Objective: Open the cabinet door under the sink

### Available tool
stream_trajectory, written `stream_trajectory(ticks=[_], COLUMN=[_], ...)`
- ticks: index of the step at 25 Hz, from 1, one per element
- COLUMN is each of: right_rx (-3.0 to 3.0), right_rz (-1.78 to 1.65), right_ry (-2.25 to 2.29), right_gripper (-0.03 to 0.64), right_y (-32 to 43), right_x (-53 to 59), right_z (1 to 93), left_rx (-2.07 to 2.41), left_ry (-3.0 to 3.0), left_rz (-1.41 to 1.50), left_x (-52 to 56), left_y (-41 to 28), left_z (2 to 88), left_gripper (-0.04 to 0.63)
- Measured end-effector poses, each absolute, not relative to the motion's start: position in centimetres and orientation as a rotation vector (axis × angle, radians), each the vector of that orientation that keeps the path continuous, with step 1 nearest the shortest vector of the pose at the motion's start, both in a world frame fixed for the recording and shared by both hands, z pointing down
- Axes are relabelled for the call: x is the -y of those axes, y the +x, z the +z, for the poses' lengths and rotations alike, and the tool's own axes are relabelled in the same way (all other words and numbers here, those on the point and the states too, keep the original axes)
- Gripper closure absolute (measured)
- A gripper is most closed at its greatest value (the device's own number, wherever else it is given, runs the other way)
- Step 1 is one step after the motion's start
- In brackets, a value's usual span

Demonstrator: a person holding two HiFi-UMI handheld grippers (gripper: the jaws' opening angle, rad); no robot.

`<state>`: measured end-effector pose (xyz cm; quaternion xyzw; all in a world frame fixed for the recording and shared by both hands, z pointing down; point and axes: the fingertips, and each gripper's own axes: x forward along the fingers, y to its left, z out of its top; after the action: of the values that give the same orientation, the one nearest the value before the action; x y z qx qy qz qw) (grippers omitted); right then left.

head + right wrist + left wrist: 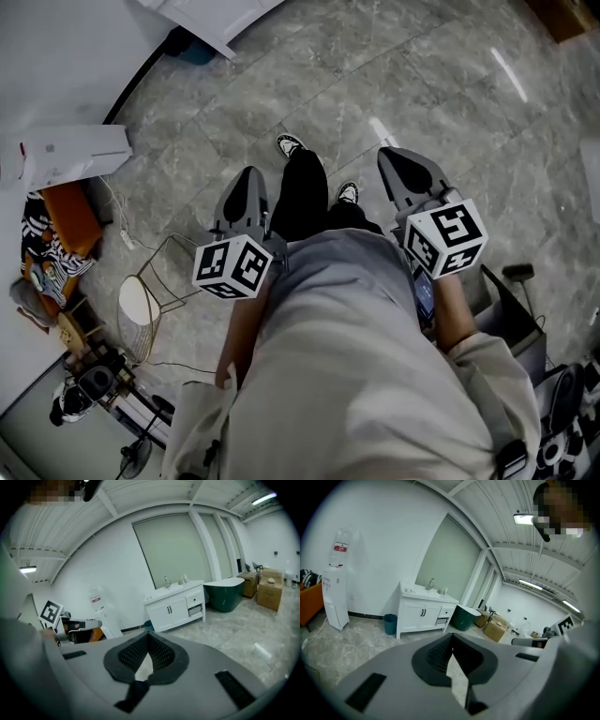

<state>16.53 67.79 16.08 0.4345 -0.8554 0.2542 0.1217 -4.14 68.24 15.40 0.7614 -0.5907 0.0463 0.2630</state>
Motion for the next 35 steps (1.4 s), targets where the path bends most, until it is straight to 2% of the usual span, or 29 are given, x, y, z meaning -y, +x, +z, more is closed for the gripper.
stream_trajectory(ticks=[6,15,31,35], right_rx=[2.453,2.409,2.422,2.414], right_rz=[0.755,0.778,0.759,0.725], right_ry=[1.294,1.271,1.183,1.143], right_gripper=[0.607,0.606,0.606,0.606], right_y=[16.2,13.9,4.3,1.9], right_x=[-65.1,-59.3,-44.1,-41.4], right_z=[16.8,17.1,15.5,14.8], left_rx=[1.417,1.392,1.36,1.324], left_ry=[2.098,2.095,2.106,2.075], left_rz=[-0.045,-0.053,-0.045,-0.125], left_x=[-65.4,-58.9,-43.8,-40.7], left_y=[-3.1,-5.2,-12.1,-13.9], left_z=[14.6,14.6,14.1,13.3], left_gripper=[0.595,0.595,0.595,0.595])
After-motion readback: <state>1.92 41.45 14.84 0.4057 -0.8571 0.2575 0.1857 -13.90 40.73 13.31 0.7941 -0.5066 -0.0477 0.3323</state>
